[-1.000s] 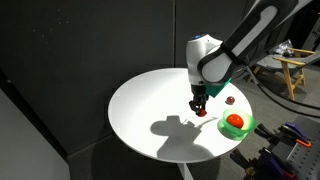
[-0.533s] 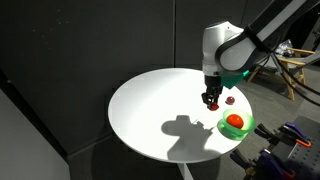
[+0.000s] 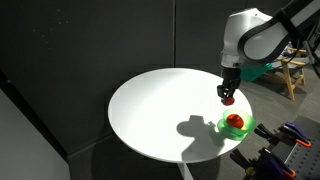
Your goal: Pick up the red strawberry toy from the table and put it in the green bowl
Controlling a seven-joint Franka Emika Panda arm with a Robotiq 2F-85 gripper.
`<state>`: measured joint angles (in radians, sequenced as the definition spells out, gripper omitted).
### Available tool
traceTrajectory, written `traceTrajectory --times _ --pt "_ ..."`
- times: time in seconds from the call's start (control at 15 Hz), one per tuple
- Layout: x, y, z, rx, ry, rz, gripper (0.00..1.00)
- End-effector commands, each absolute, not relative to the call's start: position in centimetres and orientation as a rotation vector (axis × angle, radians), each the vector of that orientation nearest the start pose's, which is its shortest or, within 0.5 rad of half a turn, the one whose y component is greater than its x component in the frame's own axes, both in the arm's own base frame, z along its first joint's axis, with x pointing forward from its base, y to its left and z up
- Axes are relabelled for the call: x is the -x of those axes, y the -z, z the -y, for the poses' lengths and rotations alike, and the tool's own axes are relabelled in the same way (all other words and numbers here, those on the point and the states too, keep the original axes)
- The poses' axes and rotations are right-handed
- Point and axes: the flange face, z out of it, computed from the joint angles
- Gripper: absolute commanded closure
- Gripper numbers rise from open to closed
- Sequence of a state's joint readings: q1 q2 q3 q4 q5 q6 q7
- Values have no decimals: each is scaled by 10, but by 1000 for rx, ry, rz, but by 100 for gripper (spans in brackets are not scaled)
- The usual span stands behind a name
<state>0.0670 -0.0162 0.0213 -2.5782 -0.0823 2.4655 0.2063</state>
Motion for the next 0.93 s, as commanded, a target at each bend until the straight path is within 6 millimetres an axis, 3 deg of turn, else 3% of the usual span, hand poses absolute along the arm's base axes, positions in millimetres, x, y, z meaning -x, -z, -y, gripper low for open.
traceTrajectory --times 0.0,0.4,0.87 --pt "-409 -271 -15 3178 -106 -161 75" --pt "-387 -262 12 3165 -148 -275 75" --pt "-376 -242 33 3166 -145 -332 75"
